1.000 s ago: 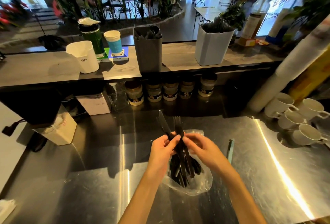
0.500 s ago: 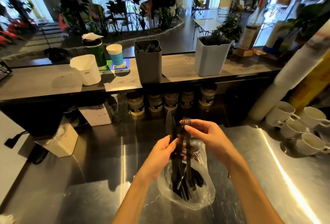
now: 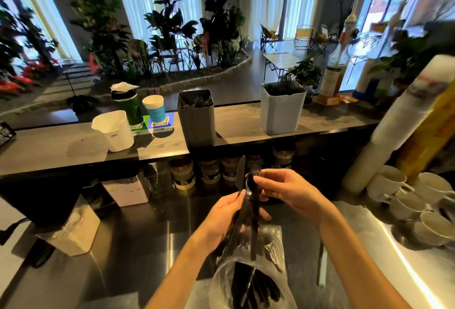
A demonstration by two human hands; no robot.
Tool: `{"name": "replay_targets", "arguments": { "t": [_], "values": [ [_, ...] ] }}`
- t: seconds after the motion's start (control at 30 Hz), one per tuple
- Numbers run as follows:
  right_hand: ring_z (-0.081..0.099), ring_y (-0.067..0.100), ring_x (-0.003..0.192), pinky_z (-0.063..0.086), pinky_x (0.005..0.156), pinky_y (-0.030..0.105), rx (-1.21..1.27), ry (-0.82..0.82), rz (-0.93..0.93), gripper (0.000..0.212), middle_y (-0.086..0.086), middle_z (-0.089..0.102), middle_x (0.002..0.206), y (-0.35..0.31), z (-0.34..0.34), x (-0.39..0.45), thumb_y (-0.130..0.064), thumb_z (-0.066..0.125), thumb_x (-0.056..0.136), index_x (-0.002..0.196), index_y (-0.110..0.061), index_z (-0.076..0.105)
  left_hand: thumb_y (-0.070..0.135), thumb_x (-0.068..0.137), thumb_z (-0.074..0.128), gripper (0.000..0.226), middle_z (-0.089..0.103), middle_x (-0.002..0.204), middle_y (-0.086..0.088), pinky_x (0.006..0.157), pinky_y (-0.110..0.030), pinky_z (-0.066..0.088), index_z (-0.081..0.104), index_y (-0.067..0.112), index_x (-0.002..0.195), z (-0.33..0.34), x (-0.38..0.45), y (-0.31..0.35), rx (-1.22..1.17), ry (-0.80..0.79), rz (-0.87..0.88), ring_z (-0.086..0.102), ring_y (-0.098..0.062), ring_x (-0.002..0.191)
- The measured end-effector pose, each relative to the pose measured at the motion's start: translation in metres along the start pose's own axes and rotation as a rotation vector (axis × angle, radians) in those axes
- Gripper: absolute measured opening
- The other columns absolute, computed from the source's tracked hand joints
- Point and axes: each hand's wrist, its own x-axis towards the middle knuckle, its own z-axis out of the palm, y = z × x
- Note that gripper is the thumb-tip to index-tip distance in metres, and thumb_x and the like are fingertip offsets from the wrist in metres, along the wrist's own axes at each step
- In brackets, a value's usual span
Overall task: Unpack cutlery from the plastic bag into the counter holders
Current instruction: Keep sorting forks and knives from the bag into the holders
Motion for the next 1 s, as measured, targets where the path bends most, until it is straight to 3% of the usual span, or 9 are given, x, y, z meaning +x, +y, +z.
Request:
{"name": "replay_targets", "arguments": {
  "t": [0.1,0.23,0.37,0.53,0.6,0.67,0.73,0.83,1.0],
  "values": [
    [0.071,0.025,0.107,0.054,0.099,0.036,0.017,0.074,-0.018,0.025,0.014,0.075,0.108,-0.008,-0.020,0.011,-0.026,0.069,0.092,0.108,-0.008,0.076,0.042,0.108,0.027,0.054,0.073,0.106,-0.023,0.071,-0.026,0.057,0.064,0.006,0.123,0.006,0.020,0.011,-0.029,0.053,-0.026,0.073,-0.023,0.084],
    [0.072,0.024,0.105,0.056,0.087,0.027,0.015,0.117,-0.067,0.021,0.014,0.076,0.106,-0.021,-0.043,0.023,-0.016,0.065,0.097,0.108,-0.001,0.074,0.050,0.101,0.037,0.048,0.076,0.100,-0.008,0.085,-0.032,0.055,0.065,0.016,0.121,0.014,0.049,0.026,0.154,0.106,0.040,0.070,-0.019,0.089],
    [0.074,0.016,0.094,0.055,0.076,0.020,0.007,0.164,-0.104,0.019,0.007,0.078,0.098,-0.046,-0.065,0.038,-0.020,0.066,0.096,0.105,-0.006,0.076,0.040,0.104,0.045,0.032,0.077,0.100,-0.002,0.080,-0.019,0.052,0.068,0.021,0.115,0.024,0.078,0.052,0.216,0.166,0.120,0.072,-0.010,0.096],
    [0.075,0.013,0.080,0.059,0.071,0.021,-0.052,0.266,-0.192,0.013,0.003,0.079,0.087,-0.091,-0.103,0.066,-0.014,0.064,0.098,0.100,-0.008,0.075,0.039,0.102,0.052,0.031,0.077,0.098,0.006,0.082,-0.016,0.051,0.071,0.018,0.113,0.032,0.135,0.100,0.244,0.199,0.188,0.071,-0.003,0.093],
    [0.076,0.010,0.082,0.060,0.077,0.022,-0.176,0.336,-0.271,0.013,0.004,0.079,0.090,-0.112,-0.116,0.077,-0.013,0.065,0.097,0.103,-0.006,0.075,0.037,0.103,0.051,0.033,0.074,0.079,0.013,0.072,-0.011,0.047,0.072,0.013,0.110,0.032,0.161,0.120,0.282,0.221,0.238,0.066,0.007,0.073],
    [0.074,0.002,0.076,0.058,0.070,0.015,-0.246,0.421,-0.334,0.012,0.002,0.077,0.089,-0.135,-0.129,0.086,-0.011,0.065,0.097,0.104,-0.007,0.074,0.033,0.104,0.049,0.033,0.070,0.078,0.010,0.058,-0.007,0.043,0.070,0.009,0.110,0.031,0.184,0.142,0.306,0.268,0.299,0.061,0.008,0.061],
    [0.074,0.001,0.076,0.057,0.068,0.014,-0.296,0.487,-0.391,0.010,0.001,0.076,0.093,-0.158,-0.143,0.096,-0.013,0.065,0.097,0.104,-0.013,0.072,0.031,0.105,0.048,0.031,0.069,0.084,0.003,0.053,-0.006,0.042,0.070,0.010,0.109,0.025,0.206,0.166,0.316,0.344,0.350,0.061,0.004,0.064],
    [0.075,0.012,0.089,0.060,0.084,0.028,-0.336,0.567,-0.492,0.021,0.007,0.075,0.106,-0.188,-0.165,0.113,-0.013,0.064,0.097,0.116,-0.009,0.070,0.029,0.106,0.045,0.035,0.071,0.086,0.003,0.052,-0.008,0.043,0.071,0.005,0.107,0.010,0.232,0.201,0.286,0.443,0.417,0.062,-0.001,0.068],
    [0.066,0.005,0.085,0.051,0.078,0.005,-0.657,0.733,-0.709,0.026,-0.002,0.070,0.104,-0.200,-0.187,0.142,-0.011,0.065,0.097,0.122,-0.005,0.069,0.025,0.108,0.041,0.040,0.068,0.083,0.001,0.047,-0.009,0.040,0.070,-0.001,0.103,-0.008,0.264,0.230,0.312,0.471,0.442,0.059,0.007,0.052]
  ]
}}
